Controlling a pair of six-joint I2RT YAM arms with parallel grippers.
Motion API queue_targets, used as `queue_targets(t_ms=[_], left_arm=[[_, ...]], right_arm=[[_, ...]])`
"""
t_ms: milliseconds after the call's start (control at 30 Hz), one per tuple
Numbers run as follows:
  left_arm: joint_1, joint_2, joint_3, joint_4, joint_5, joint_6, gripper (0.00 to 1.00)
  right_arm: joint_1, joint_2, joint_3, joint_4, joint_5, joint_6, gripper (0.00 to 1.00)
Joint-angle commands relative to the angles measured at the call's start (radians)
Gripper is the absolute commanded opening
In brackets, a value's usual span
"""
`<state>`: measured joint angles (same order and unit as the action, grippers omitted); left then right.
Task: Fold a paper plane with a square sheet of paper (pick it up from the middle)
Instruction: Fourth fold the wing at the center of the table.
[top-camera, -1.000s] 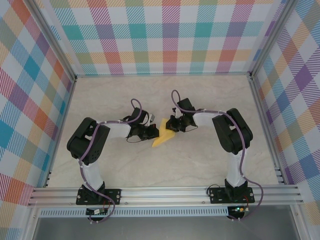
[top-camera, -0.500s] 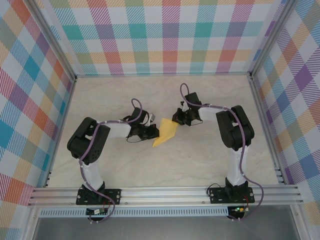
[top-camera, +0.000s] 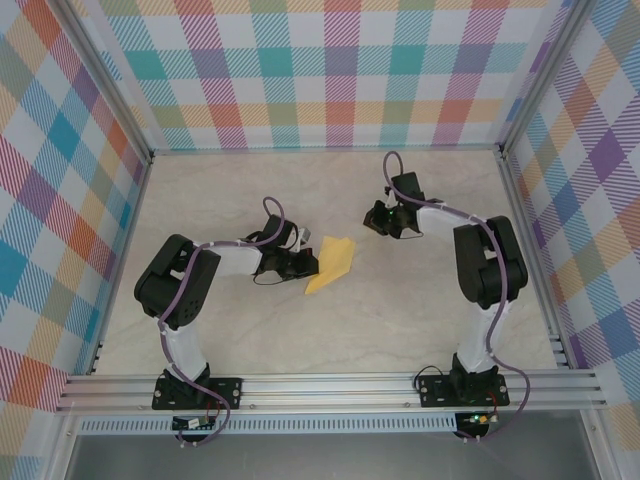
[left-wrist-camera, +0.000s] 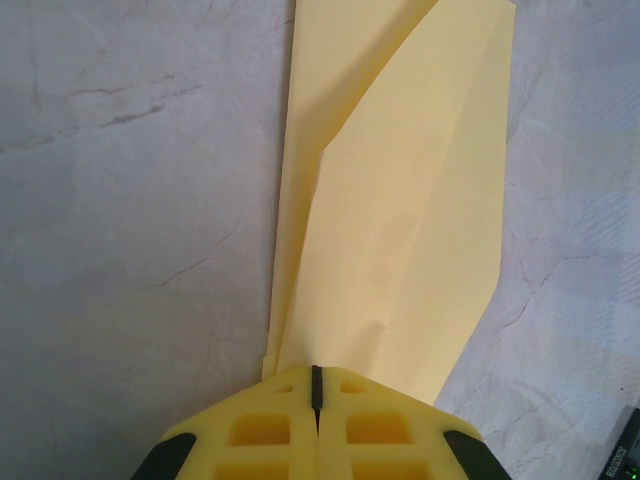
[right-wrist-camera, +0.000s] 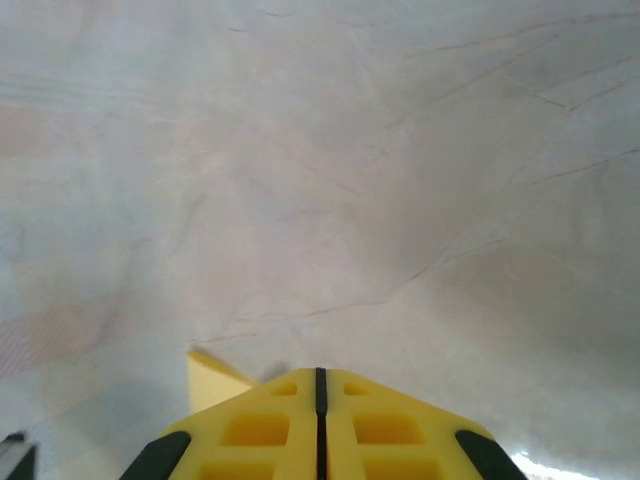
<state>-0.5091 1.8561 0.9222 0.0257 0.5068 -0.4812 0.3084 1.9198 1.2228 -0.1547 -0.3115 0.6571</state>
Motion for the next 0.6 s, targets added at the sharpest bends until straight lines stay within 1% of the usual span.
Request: queue_targets(t_ms=[0,67,233,367,567], left_arm=[[-0.026,0.068,-0.038,-0.191,-0.055,0.014,0.00],[-0.027,0.067,-0.037,-0.191,-0.058,0.015,0.00],[-0.028,0.070,-0.037,-0.188,-0.062,0.009,0.00],[-0.029,0.069,-0.037,-0.187,-0.063,0.007,0.00],[-0.029,0.066,-0.037,-0.184,-0.066,0.004,0.00]], right_arm=[[0.063,-0.044,-0.038,-0.013,-0.047,-0.008,0.07],[0.100,-0.040,-0.054,-0.004,-0.073,0.021,0.07],[0.155,-0.024,-0.107,0.084,-0.135,0.111,0.07],[0.198,0.009,-0.099,0.088,-0.155,0.122,0.06],[0.213,0.052,-0.103,0.091,-0.157,0.143,0.06]])
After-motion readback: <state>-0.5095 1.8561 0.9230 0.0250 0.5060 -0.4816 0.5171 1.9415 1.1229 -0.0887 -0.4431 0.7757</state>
